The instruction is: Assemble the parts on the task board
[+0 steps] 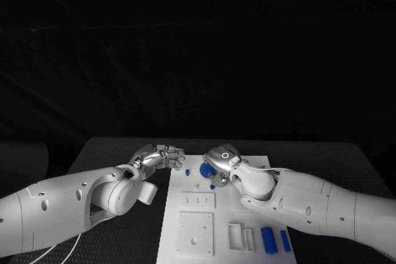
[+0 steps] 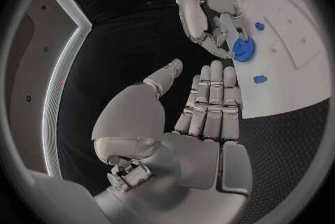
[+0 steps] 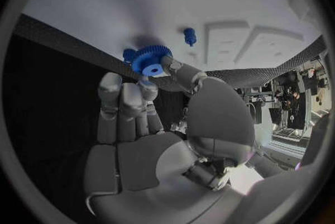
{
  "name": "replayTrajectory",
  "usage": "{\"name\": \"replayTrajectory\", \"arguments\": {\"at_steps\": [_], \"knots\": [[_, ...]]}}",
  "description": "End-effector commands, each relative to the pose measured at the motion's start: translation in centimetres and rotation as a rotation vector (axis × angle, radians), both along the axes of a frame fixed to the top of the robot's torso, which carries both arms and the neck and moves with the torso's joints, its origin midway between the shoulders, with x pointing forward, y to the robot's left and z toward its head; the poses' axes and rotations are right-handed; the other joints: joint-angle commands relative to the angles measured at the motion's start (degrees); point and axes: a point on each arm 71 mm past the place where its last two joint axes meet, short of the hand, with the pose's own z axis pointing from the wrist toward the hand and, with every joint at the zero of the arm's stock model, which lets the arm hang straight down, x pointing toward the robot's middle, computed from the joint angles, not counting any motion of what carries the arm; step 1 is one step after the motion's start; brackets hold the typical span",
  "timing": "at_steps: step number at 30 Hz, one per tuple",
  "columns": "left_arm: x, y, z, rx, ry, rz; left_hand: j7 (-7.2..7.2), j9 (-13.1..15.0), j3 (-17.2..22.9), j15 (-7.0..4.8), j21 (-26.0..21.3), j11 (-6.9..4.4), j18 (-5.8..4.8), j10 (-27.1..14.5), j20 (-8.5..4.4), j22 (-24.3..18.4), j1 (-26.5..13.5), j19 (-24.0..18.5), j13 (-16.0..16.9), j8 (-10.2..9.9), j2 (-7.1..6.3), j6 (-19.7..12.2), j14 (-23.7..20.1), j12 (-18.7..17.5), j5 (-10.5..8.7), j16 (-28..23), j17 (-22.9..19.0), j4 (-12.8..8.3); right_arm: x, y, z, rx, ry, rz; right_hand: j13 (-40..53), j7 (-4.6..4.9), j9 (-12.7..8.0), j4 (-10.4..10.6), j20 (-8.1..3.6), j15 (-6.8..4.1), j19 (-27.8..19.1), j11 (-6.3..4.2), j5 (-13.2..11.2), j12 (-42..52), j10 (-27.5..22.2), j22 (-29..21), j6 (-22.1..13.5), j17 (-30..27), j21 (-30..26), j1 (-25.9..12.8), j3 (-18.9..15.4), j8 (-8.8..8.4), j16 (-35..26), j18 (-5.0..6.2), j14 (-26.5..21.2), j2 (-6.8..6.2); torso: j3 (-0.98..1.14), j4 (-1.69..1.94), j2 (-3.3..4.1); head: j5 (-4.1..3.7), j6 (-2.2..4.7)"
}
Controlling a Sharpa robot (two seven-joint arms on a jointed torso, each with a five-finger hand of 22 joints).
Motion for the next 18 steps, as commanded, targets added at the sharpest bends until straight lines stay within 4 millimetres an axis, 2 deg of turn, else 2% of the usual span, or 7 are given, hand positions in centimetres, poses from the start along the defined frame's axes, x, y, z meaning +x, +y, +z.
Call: {"name": "replayTrajectory", "arguments": {"at_steps": [1,9,18], "knots": [[-0.02,-0.3,0.15,-0.007,-0.007,-0.019,0.22,0.1,0.2,0.13,0.2,0.14,0.58,0.3,-0.02,1.3,-0.6,-0.5,-0.1,-0.3,-0.08,0.0,-0.1,-0.3,0.12,-0.2,0.1,0.0,-0.04,0.15,-0.22,-0.006,0.006,0.007,-0.1,0.35,0.0,0.0,0.02,-0.42,0.2,-0.02,0.1,-0.4,0.4,0.7,5.0,-0.1,0.3,0.3,0.3,-0.22,-0.3,2.47,0.0,-0.46,-0.03,0.0,0.01,0.06,-0.12],[-0.03,-0.26,0.15,-0.007,-0.007,-0.019,0.22,0.1,0.3,0.13,0.3,0.14,0.58,0.3,-0.02,1.3,-0.6,-0.6,-0.1,-0.3,-0.09,0.0,-0.1,-0.3,0.12,-0.2,0.1,-0.1,0.12,0.0,-0.54,-0.01,0.02,0.001,-0.1,0.4,0.0,-0.1,0.05,-0.38,0.2,0.03,0.1,-0.4,0.4,0.7,4.9,-0.1,0.2,0.2,0.3,-0.32,-0.3,2.47,0.0,-0.51,-0.04,-0.07,0.0,0.18,-0.35],[-0.02,-0.34,0.19,-0.007,-0.008,-0.02,0.22,0.1,0.3,0.13,0.3,0.14,0.59,0.3,-0.02,1.3,-0.6,-0.6,-0.1,-0.3,-0.09,0.0,-0.1,-0.3,0.12,-0.2,0.1,-0.1,0.65,-0.31,-0.78,-0.017,0.034,-0.022,-0.3,0.75,-0.2,-0.3,0.15,-0.13,0.1,0.36,0.1,-0.7,0.2,0.6,3.9,-0.2,0.1,0.1,0.2,-0.96,-0.7,2.47,0.0,-0.62,-0.05,-0.06,-0.01,0.16,-0.31]]}}
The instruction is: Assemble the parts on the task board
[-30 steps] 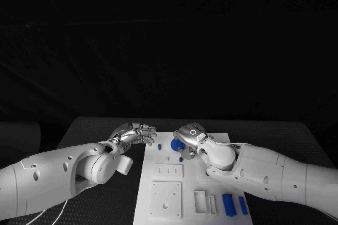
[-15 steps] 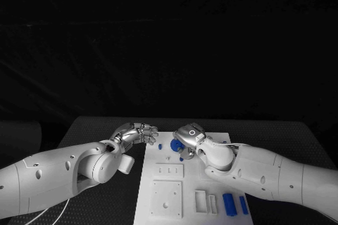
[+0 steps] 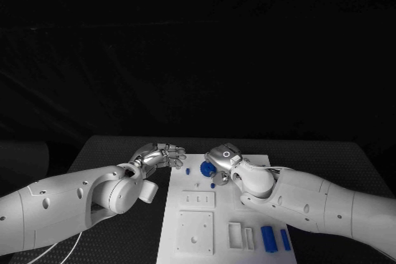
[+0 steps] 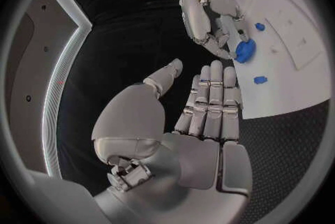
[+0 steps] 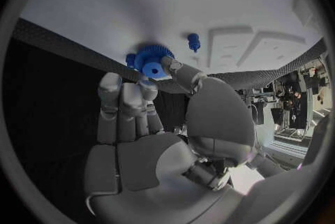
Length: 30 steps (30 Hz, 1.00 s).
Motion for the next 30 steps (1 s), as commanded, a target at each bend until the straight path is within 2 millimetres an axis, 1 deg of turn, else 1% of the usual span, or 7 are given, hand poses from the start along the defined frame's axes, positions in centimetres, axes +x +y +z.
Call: {"name": "replayTrajectory", "arguments": {"at_steps": [1,23,25,27,28,29,30], "knots": [[-0.01,-0.29,0.17,-0.007,-0.008,-0.018,0.22,0.1,0.3,0.13,0.3,0.14,0.66,0.3,-0.01,1.3,-0.6,-0.6,-0.1,-0.3,-0.1,0.0,-0.1,-0.3,0.12,-0.2,0.1,-0.1,0.07,0.03,-0.33,-0.012,0.025,-0.004,-0.1,0.88,-0.2,-0.3,0.16,0.04,0.1,0.27,0.1,-0.4,-0.1,0.6,3.5,-0.1,0.0,0.0,0.0,-0.6,-0.4,2.47,0.1,-0.65,0.02,-0.01,0.0,-0.02,0.03],[0.07,-0.41,0.16,-0.007,-0.009,-0.019,0.24,0.1,0.3,0.13,0.3,0.16,0.66,0.3,-0.01,1.3,-0.7,-0.6,-0.1,-0.4,-0.11,0.0,-0.1,-0.4,0.12,-0.2,0.1,-0.1,0.22,-0.12,-0.97,-0.003,0.131,-0.026,-0.2,1.24,-1.9,-1.8,0.33,0.47,-0.1,0.63,0.5,-0.5,-0.7,0.4,-2.6,-0.2,-0.5,0.8,0.4,-4.01,-1.1,2.47,0.2,-0.3,0.04,0.02,-0.01,-0.05,-0.22],[0.07,-0.37,0.16,-0.006,-0.01,-0.019,0.25,0.1,0.3,0.13,0.3,0.16,0.66,0.3,-0.01,1.3,-0.7,-0.6,-0.1,-0.4,-0.12,-0.1,-0.1,-0.4,0.12,-0.2,0.1,-0.1,0.3,-0.28,-1.12,-0.006,0.152,-0.034,-0.3,1.11,-2.0,-1.9,0.37,0.39,-0.2,0.56,2.2,-0.5,-0.7,0.4,-2.9,-0.2,-0.5,1.1,1.0,-4.15,-1.2,2.47,0.2,-0.13,0.05,-0.04,-0.05,0.0,-0.27],[0.05,-0.37,0.16,-0.006,-0.009,-0.019,0.25,0.1,0.3,0.13,0.3,0.17,0.66,0.3,0.0,1.3,-0.7,-0.6,-0.1,-0.4,-0.12,-0.1,-0.1,-0.4,0.12,-0.2,0.1,-0.1,0.41,-0.53,-1.26,-0.002,0.172,-0.043,-0.3,0.97,-2.2,-2.5,0.4,0.89,-0.6,-0.43,12.1,-0.7,-0.9,0.5,-4.3,-0.1,-0.7,1.9,3.7,-4.76,-1.2,2.24,0.0,1.43,0.07,-0.1,-0.03,0.05,-0.3],[0.05,-0.37,0.16,-0.006,-0.009,-0.019,0.25,0.1,0.3,0.13,0.3,0.17,0.66,0.3,0.0,1.3,-0.7,-0.6,-0.1,-0.4,-0.12,-0.1,-0.1,-0.4,0.12,-0.2,0.1,-0.1,0.41,-0.53,-1.26,-0.002,0.172,-0.043,-0.3,0.97,-2.2,-2.5,0.4,0.89,-0.6,-0.43,12.1,-0.7,-0.9,0.5,-4.3,-0.1,-0.7,1.9,3.7,-4.76,-1.2,2.24,0.0,1.43,0.07,-0.1,-0.03,0.05,-0.3],[0.04,-0.38,0.16,-0.007,-0.009,-0.019,0.26,0.1,0.3,0.13,0.3,0.17,0.66,0.3,0.0,1.3,-0.7,-0.6,-0.1,-0.4,-0.13,-0.1,-0.1,-0.4,0.12,-0.2,0.1,-0.1,0.45,-0.66,-1.29,0.0,0.178,-0.046,-0.2,0.59,-2.2,-3.9,0.54,0.11,-0.5,0.0,18.5,-0.6,-1.0,0.7,-4.8,0.0,-0.4,1.1,4.3,-4.85,-1.2,2.29,0.1,3.33,0.08,-0.11,0.0,0.06,-0.33],[0.04,-0.38,0.16,-0.007,-0.009,-0.02,0.26,0.1,0.3,0.14,0.3,0.17,0.66,0.3,0.0,1.3,-0.7,-0.6,-0.1,-0.4,-0.13,-0.1,-0.1,-0.4,0.12,-0.2,0.1,-0.1,0.46,-0.72,-1.3,-0.002,0.177,-0.046,-0.3,0.17,-2.3,-5.2,0.89,-0.43,-0.7,-0.55,20.3,-0.6,-1.0,0.9,-5.1,0.0,-0.3,-1.0,5.7,-4.84,-1.3,2.46,0.0,4.9,0.08,-0.11,0.0,0.06,-0.33]]}}
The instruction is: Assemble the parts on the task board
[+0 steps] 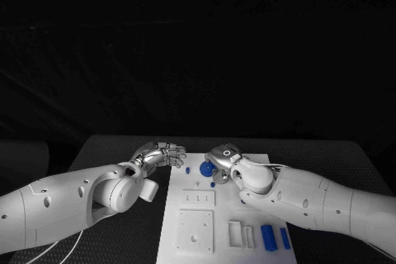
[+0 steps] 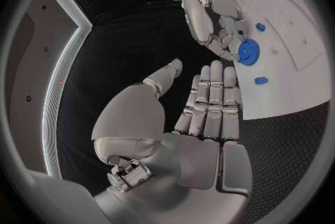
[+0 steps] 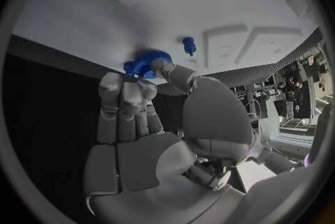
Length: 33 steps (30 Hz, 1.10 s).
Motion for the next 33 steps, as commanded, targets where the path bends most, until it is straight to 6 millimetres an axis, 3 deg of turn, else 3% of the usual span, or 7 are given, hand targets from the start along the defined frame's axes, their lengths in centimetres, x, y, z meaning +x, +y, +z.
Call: {"name": "replayTrajectory", "arguments": {"at_steps": [1,2,6,14,22,28,33], "knots": [[0.0,-0.2,0.2,-0.007,-0.008,-0.019,0.26,0.1,0.3,0.14,0.3,0.17,1.07,0.3,0.22,1.2,-0.5,-0.4,-0.1,-0.4,0.05,-0.1,-0.1,-0.2,0.12,-0.2,0.1,-0.1,0.0,-0.6,-1.0,-0.022,0.084,-0.019,-0.1,-0.73,-0.3,-2.2,0.54,-1.01,-0.3,-0.45,5.5,-0.3,0.0,0.9,-0.7,0.2,0.2,-3.1,2.3,-0.21,-0.4,2.0,0.0,3.17,0.04,-0.08,0.02,0.07,-0.06],[0.0,-0.2,0.2,-0.007,-0.009,-0.018,0.26,0.1,0.3,0.14,0.3,0.18,1.07,0.3,0.22,1.2,-0.5,-0.4,-0.1,-0.4,0.05,-0.1,-0.1,-0.2,0.12,-0.2,0.1,-0.1,0.1,-0.8,-1.0,-0.02,0.086,-0.022,-0.1,-0.71,-0.4,-3.3,0.59,-1.01,-0.2,-0.45,6.0,-0.2,0.1,1.0,-0.7,0.2,0.3,-4.4,3.5,-0.07,-0.4,2.0,0.1,4.11,0.04,-0.06,0.02,0.07,-0.07],[0.0,-0.2,0.2,-0.006,-0.008,-0.017,0.27,0.1,0.3,0.14,0.3,0.19,1.07,0.3,0.22,1.2,-0.6,-0.4,-0.1,-0.4,0.05,-0.1,-0.1,-0.3,0.12,-0.2,0.1,-0.1,0.1,-1.1,-1.0,-0.019,0.087,-0.026,-0.2,-0.71,-0.5,-4.3,0.64,-1.0,0.0,-0.45,5.7,-0.2,0.2,0.9,-0.6,0.4,0.3,-7.2,7.4,0.23,-0.5,2.0,0.2,6.34,0.07,-0.03,0.0,0.03,-0.1],[0.0,-0.1,0.2,-0.006,-0.008,-0.015,0.3,0.1,0.3,0.14,0.4,0.21,1.06,0.3,0.23,1.2,-0.7,-0.4,-0.1,-0.5,0.06,-0.2,-0.1,-0.3,0.12,-0.3,0.1,0.0,0.1,-2.1,-1.1,-0.016,0.115,-0.042,-0.1,-0.58,-0.7,-5.3,0.62,-0.91,0.3,-0.32,4.6,0.1,0.3,0.9,-0.1,0.7,0.5,-10.9,12.5,0.8,-0.5,2.0,0.4,9.01,0.11,-0.06,-0.02,0.07,-0.21],[0.0,0.0,0.2,-0.005,-0.008,-0.012,0.32,0.1,0.3,0.14,0.4,0.22,1.07,0.2,0.22,1.2,-0.7,-0.4,-0.1,-0.5,0.06,-0.2,-0.1,-0.3,0.13,-0.3,0.1,0.0,-0.2,-3.2,-0.9,0.002,0.1,-0.049,-0.1,-0.48,-0.7,-5.4,0.52,-0.87,0.4,-0.19,4.1,0.2,0.4,0.9,0.2,0.8,0.6,-11.5,13.5,1.05,-0.5,2.0,0.5,9.36,0.17,-0.21,-0.03,0.14,-0.24],[0.0,0.0,0.2,-0.005,-0.008,-0.012,0.32,0.1,0.3,0.14,0.4,0.23,1.08,0.2,0.22,1.2,-0.7,-0.4,-0.1,-0.5,0.05,-0.2,-0.1,-0.4,0.13,-0.3,0.1,-0.1,-0.4,-4.0,-0.3,0.061,0.044,-0.047,-0.1,-0.4,-0.7,-5.4,0.42,-0.83,0.5,-0.13,3.4,0.2,0.4,0.9,0.3,0.8,0.6,-11.5,14.0,1.16,-0.5,2.0,0.5,9.14,0.12,-0.04,-0.04,-0.14,-0.01],[0.0,0.2,0.1,-0.003,-0.01,-0.007,0.32,0.1,0.3,0.13,0.4,0.23,1.08,0.2,0.21,1.2,-0.7,-0.4,-0.1,-0.5,0.05,-0.2,-0.1,-0.4,0.14,-0.3,0.1,-0.1,-0.6,-5.0,0.9,0.167,-0.002,-0.033,-0.2,-0.35,-0.9,-4.9,0.2,-0.83,0.7,-0.1,1.4,0.2,0.4,0.8,0.2,0.8,0.6,-10.9,14.7,1.18,-0.6,2.0,0.6,8.0,0.13,-0.07,-0.06,-0.25,0.23]]}}
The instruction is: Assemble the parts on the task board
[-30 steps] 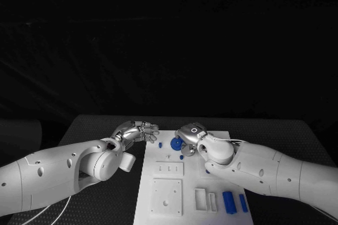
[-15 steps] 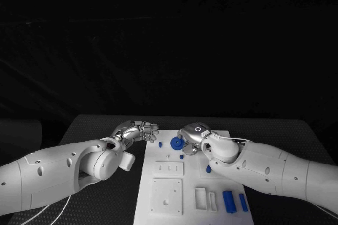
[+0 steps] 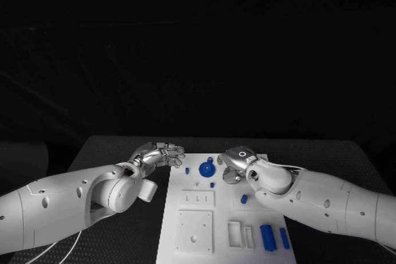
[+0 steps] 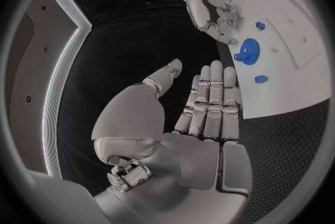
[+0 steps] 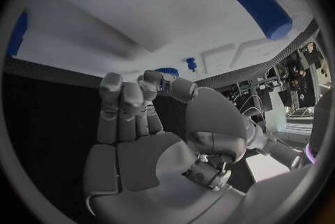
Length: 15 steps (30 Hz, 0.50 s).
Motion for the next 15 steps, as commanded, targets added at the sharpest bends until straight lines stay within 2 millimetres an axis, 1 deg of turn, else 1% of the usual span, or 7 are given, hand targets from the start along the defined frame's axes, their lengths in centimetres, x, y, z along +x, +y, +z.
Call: {"name": "replayTrajectory", "arguments": {"at_steps": [1,5,7,9,10,12,15], "knots": [[0.0,0.0,0.1,-0.005,-0.01,-0.012,0.32,0.1,0.3,0.13,0.4,0.23,0.57,0.2,-0.01,1.3,-0.6,-0.2,-0.1,-0.3,0.1,-0.2,-0.1,-0.4,0.14,-0.3,0.1,-0.1,-0.2,-0.5,1.3,0.122,-0.06,0.02,-0.1,0.0,-0.2,0.3,-0.14,-0.02,0.4,0.12,-1.2,-0.1,0.2,0.7,-0.2,0.1,0.2,0.8,0.4,0.13,-0.4,0.72,0.4,-1.02,0.04,-0.07,-0.04,-0.06,0.33],[0.0,0.1,0.1,-0.005,-0.011,-0.009,0.32,0.1,0.3,0.13,0.4,0.23,0.58,0.2,-0.01,1.3,-0.6,-0.2,-0.1,-0.3,0.1,-0.2,-0.1,-0.4,0.14,-0.3,0.1,-0.1,-0.2,-1.6,3.0,0.216,-0.037,0.027,-0.2,0.37,-0.1,1.2,-0.44,0.21,0.9,0.46,-4.0,-0.1,0.2,0.6,0.4,0.0,0.2,2.0,-0.5,0.53,-0.6,0.72,0.5,-2.72,0.02,-0.18,-0.08,-0.25,0.67],[0.1,0.2,0.1,-0.004,-0.012,-0.007,0.32,0.1,0.3,0.13,0.4,0.23,0.58,0.3,-0.01,1.3,-0.6,-0.2,-0.1,-0.3,0.09,-0.2,-0.1,-0.4,0.14,-0.3,0.1,-0.1,-0.2,-2.4,3.8,0.253,-0.018,0.026,-0.2,0.5,-0.1,1.8,-0.72,0.34,1.2,0.61,-8.1,0.0,0.3,0.5,0.3,0.1,0.1,3.5,-2.9,0.59,-0.6,0.72,0.7,-4.28,0.07,-0.3,-0.1,-0.36,0.86],[0.2,0.4,0.1,-0.003,-0.014,-0.003,0.31,0.1,0.3,0.13,0.4,0.22,0.58,0.3,-0.01,1.3,-0.5,-0.2,-0.1,-0.3,0.07,-0.2,-0.1,-0.4,0.14,-0.3,0.1,-0.1,0.0,-3.7,4.6,0.315,0.038,0.017,-0.1,0.71,0.1,2.5,-0.87,0.64,1.4,0.86,-14.6,0.1,0.2,0.4,0.4,0.0,0.1,4.9,-6.4,0.86,-0.7,0.72,0.8,-6.8,0.09,-0.35,-0.08,-0.66,1.19],[0.2,0.5,0.1,-0.002,-0.015,0.0,0.3,0.1,0.3,0.13,0.4,0.22,0.59,0.3,-0.01,1.3,-0.5,-0.2,-0.1,-0.3,0.04,-0.2,-0.1,-0.4,0.14,-0.3,0.1,-0.2,0.1,-4.4,4.9,0.332,0.063,0.013,-0.1,0.99,0.1,2.8,-0.86,0.67,1.4,1.01,-15.8,0.1,0.2,0.4,0.5,0.0,0.0,5.2,-7.7,0.94,-0.7,0.72,0.8,-8.05,0.15,-0.47,-0.12,-0.75,1.35],[0.4,0.7,0.1,-0.001,-0.017,0.003,0.29,0.1,0.4,0.13,0.4,0.21,0.59,0.3,-0.01,1.3,-0.5,-0.3,-0.1,-0.3,0.0,-0.1,-0.1,-0.4,0.14,-0.3,0.1,-0.2,0.4,-6.0,5.2,0.357,0.118,-0.004,0.0,1.38,0.2,2.9,-0.82,0.95,1.4,1.4,-17.4,0.2,-0.1,0.5,0.5,0.1,0.1,5.1,-11.1,1.06,-0.8,0.72,0.7,-10.27,0.29,-0.75,-0.2,-0.83,1.63],[0.6,0.9,0.1,0.0,-0.02,0.007,0.25,0.2,0.4,0.14,0.4,0.14,0.58,0.5,0.0,1.3,-0.4,-0.3,0.0,-0.2,-0.07,0.0,-0.1,-0.4,0.12,-0.3,0.1,-0.3,1.0,-8.7,5.3,0.41,0.176,-0.034,0.3,2.04,0.5,2.3,-0.81,1.53,0.6,1.87,-17.9,0.5,-1.0,0.7,0.8,0.3,0.1,5.3,-18.8,1.43,-0.8,0.72,0.3,-10.89,0.52,-1.3,-0.36,-1.0,1.97]]}}
